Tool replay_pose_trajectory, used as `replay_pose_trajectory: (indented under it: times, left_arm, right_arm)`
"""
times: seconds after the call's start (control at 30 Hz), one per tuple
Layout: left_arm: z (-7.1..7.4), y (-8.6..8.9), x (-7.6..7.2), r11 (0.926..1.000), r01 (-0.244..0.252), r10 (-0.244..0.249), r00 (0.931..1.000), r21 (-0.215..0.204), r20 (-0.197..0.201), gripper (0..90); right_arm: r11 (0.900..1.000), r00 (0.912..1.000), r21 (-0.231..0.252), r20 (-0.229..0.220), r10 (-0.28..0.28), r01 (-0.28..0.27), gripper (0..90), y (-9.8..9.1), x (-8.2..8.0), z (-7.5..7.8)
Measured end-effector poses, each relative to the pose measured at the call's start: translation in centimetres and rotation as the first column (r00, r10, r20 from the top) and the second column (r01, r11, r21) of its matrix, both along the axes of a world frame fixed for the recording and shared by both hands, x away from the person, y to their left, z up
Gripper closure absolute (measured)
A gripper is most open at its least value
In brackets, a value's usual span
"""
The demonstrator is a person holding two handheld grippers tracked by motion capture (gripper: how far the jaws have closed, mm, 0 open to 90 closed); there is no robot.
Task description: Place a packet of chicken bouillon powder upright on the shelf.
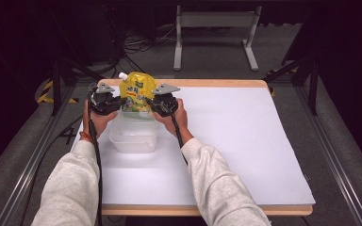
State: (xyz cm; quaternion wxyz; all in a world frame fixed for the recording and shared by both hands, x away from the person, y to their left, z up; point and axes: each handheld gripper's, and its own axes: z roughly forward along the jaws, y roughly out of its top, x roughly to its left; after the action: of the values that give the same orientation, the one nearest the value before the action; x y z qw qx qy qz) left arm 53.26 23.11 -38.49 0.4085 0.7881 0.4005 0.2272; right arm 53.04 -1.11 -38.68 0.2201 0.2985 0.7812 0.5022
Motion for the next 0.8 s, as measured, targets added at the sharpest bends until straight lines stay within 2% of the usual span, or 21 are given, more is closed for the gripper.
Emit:
replay_pose_trajectory:
  times: [0.1,0.3,0.37,0.47,0.57,0.67,0.8]
  left_arm:
    - [0.0,-0.2,0.0,1.0000,-0.003,0.003,1.0000,0.009,-0.004,79.4]
    - [-0.1,-0.1,0.0,0.9999,-0.013,0.013,0.9998,-0.005,-0.017,77.8]
    - [-0.1,-0.1,-0.1,0.9998,-0.020,0.020,0.9996,-0.006,-0.018,76.7]
    - [-0.1,-0.6,-0.5,0.9984,-0.047,0.047,0.9989,0.032,0.003,76.2]
    - [0.0,-0.7,-0.6,0.9979,-0.054,0.054,0.9985,0.035,0.005,75.9]
    - [0.1,-0.8,-0.8,0.9972,-0.062,0.062,0.9981,0.042,0.002,75.8]
    - [0.2,-1.2,-0.9,0.9939,-0.085,0.084,0.9964,0.071,0.012,75.6]
  right_arm:
    - [1.0000,1.0000,-0.004,-0.001,-0.004,0.004,88.7,0.0,0.0,-0.1]
    - [1.0000,0.9999,0.001,-0.011,-0.009,0.009,88.4,0.0,-0.1,-0.2]
    - [0.9999,0.9999,-0.012,-0.013,-0.011,0.011,87.9,0.0,-0.1,-0.1]
    - [0.9989,0.9998,-0.044,-0.014,-0.016,0.015,86.7,0.1,-0.2,0.1]
    - [0.9973,0.9998,-0.071,-0.010,-0.019,0.018,85.6,0.2,-0.2,0.3]
    - [0.9970,0.9996,-0.073,-0.017,-0.025,0.023,84.7,0.2,-0.3,0.3]
    - [0.9956,0.9991,-0.088,-0.026,-0.035,0.033,82.2,0.0,-0.4,0.4]
